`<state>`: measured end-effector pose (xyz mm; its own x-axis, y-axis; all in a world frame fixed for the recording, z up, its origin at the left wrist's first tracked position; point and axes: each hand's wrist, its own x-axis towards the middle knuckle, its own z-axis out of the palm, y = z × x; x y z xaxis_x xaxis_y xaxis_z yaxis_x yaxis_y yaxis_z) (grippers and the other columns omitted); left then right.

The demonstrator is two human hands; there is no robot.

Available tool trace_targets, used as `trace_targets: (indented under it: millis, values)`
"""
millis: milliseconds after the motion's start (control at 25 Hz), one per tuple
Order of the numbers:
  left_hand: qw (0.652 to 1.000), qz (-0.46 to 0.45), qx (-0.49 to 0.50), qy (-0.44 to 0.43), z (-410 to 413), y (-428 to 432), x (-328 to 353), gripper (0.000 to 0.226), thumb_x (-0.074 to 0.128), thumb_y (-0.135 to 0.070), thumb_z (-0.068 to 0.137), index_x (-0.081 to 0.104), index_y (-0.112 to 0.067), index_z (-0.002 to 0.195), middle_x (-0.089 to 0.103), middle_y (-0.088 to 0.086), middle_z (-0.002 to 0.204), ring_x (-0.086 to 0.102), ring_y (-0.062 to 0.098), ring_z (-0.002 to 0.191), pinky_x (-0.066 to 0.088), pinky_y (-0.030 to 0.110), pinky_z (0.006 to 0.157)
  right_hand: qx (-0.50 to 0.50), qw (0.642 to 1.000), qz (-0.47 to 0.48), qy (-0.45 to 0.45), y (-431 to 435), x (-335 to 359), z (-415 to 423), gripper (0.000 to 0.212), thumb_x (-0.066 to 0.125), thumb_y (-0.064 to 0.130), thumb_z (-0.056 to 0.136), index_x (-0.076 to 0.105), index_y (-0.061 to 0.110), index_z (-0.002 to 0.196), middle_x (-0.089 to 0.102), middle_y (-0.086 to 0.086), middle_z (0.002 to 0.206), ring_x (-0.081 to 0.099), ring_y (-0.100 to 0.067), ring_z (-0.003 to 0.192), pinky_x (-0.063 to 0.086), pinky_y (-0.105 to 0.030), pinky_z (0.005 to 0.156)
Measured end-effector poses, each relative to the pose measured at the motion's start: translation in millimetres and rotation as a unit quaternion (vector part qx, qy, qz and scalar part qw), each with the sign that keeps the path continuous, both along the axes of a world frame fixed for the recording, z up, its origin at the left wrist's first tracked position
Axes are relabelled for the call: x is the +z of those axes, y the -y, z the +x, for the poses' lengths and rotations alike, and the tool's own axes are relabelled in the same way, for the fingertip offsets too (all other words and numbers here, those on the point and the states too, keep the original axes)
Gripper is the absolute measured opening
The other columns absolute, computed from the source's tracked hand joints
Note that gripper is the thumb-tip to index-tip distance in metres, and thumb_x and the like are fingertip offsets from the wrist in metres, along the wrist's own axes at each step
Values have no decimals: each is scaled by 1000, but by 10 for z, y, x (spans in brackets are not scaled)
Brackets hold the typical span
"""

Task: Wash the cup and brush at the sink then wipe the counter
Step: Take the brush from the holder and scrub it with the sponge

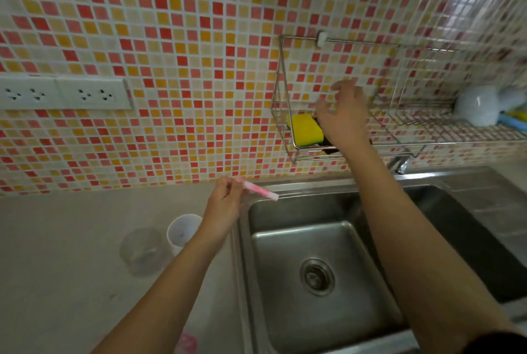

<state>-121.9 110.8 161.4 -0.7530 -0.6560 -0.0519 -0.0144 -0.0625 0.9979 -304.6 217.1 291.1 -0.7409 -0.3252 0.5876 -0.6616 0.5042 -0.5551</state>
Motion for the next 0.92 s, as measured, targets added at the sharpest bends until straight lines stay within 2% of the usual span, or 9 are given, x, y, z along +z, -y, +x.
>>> trace_targets:
  millis: [40, 120, 200, 240, 400, 520, 640, 720, 920]
  values:
    - [1000, 7, -3, -4, -26, -72, 31, 19, 39, -40, 97, 53, -26, 101, 63, 2, 113, 60, 18, 107, 47, 43, 98, 6, 990, 116, 78, 87, 62, -162, 61, 53, 38, 90, 35, 1, 135, 36, -22, 137, 38, -35, 124, 35, -35, 100]
    - [1000, 22, -10, -10, -53, -197, 85, 16, 39, -37, 98, 53, -29, 101, 62, 2, 116, 59, 17, 108, 46, 43, 100, 15, 920, 341, 192, 255, 61, -384, 90, 48, 60, 86, 9, 6, 147, 10, -19, 155, 15, -37, 141, 23, -43, 111]
    - [999, 35, -5, -17, -52, -292, 138, 18, 39, -35, 98, 53, -27, 103, 62, 5, 116, 60, 18, 108, 46, 44, 101, 40, 864, 454, 216, 354, -36, -452, 102, 53, 63, 81, -1, 7, 148, 11, -15, 156, 19, -36, 140, 26, -43, 111]
    - [999, 38, 1, -18, -43, -325, 155, 20, 39, -36, 98, 54, -23, 106, 62, 5, 116, 60, 18, 108, 45, 44, 101, 49, 857, 466, 213, 396, -102, -477, 103, 57, 59, 81, -1, 6, 148, 16, -14, 155, 23, -36, 139, 30, -42, 110]
    - [997, 60, 25, -31, -45, -539, 182, 33, 39, -37, 97, 49, -19, 124, 61, 1, 124, 59, 15, 113, 43, 38, 103, 62, 893, 407, 180, 352, -133, -448, 85, 44, 56, 89, 2, 11, 148, 16, -18, 154, 22, -39, 138, 27, -44, 111]
    - [982, 169, 48, -70, -171, -812, 199, 30, 42, -33, 98, 52, -20, 123, 66, -2, 118, 60, 14, 111, 41, 36, 103, 62, 942, 297, 142, -59, 100, -380, 72, 38, 49, 90, 8, 19, 149, 22, -20, 150, 25, -40, 136, 29, -48, 108]
    - [946, 281, 157, -28, -415, -1120, 250, 20, 54, -29, 93, 62, -17, 107, 65, 3, 98, 59, 14, 93, 45, 31, 94, 100, 986, 123, 51, -796, 110, -194, 63, 38, 36, 91, 13, 20, 147, 37, -19, 134, 44, -32, 111, 38, -39, 87]
    - [923, 327, 203, -10, -601, -1346, 279, 13, 61, -25, 89, 63, -16, 98, 56, 2, 83, 52, 12, 78, 46, 26, 84, 143, 989, 44, -4, -1329, -139, 31, 64, 37, 32, 87, 14, 21, 146, 38, -10, 119, 44, -16, 87, 35, -29, 69]
    - [904, 368, 216, -23, -1068, -1992, 279, 7, 64, -20, 87, 64, -13, 87, 53, -1, 69, 49, 8, 65, 43, 20, 60, 193, 973, 125, 5, -2080, -1045, 16, 72, 37, 48, 86, 7, 26, 147, 29, 1, 103, 41, -13, 76, 37, -26, 61]
